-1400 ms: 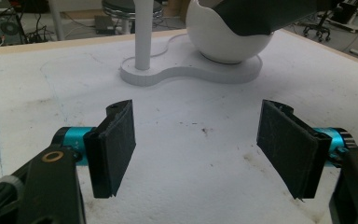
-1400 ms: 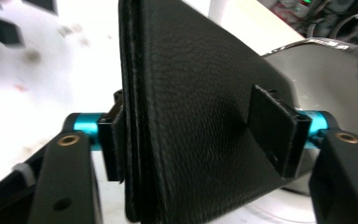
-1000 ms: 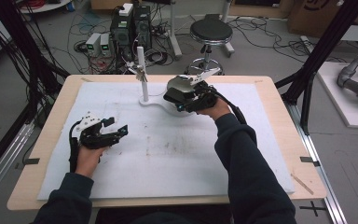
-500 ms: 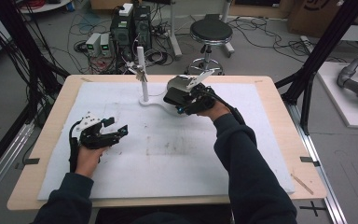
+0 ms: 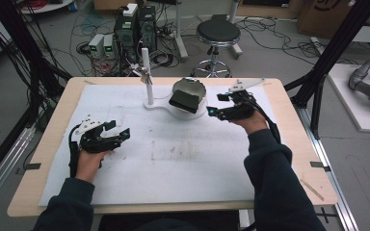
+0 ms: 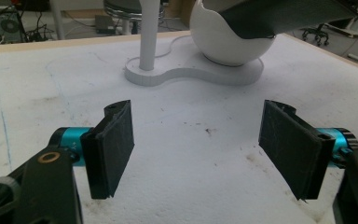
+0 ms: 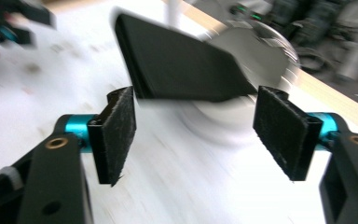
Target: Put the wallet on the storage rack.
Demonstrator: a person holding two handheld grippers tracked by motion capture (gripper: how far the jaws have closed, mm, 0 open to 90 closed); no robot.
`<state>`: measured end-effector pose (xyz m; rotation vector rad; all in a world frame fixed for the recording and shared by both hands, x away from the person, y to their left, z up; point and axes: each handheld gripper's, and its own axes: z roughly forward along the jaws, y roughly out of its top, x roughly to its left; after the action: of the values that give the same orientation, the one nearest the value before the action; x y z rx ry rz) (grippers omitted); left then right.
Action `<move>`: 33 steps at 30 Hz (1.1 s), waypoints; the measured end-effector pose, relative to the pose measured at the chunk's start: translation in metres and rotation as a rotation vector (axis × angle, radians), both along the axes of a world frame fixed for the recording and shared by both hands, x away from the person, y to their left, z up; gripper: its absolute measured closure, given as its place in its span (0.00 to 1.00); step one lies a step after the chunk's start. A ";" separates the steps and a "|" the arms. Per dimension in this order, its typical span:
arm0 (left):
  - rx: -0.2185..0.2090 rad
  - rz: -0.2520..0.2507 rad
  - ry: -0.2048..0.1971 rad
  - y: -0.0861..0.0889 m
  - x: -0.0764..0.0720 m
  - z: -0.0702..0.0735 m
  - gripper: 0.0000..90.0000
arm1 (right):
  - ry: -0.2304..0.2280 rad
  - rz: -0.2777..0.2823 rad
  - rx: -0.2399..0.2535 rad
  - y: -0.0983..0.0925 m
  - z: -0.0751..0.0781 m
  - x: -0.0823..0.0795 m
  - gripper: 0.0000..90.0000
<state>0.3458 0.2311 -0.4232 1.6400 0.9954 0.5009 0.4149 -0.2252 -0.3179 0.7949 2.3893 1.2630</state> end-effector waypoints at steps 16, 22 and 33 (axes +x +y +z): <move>0.001 -0.020 -0.026 -0.003 0.004 0.010 0.22 | -0.074 -0.210 -0.029 -0.079 -0.064 -0.064 0.24; 0.005 -0.007 -0.021 0.000 0.006 0.008 0.23 | -0.064 -0.252 0.023 -0.091 -0.070 -0.062 0.24; 0.008 -0.010 -0.036 0.001 -0.002 0.010 0.23 | -0.072 -0.278 0.013 -0.092 -0.075 -0.067 0.24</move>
<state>0.3439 0.2321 -0.4136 1.6373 0.9596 0.5264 0.3483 -0.3171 -0.3932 1.0255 2.1274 1.1743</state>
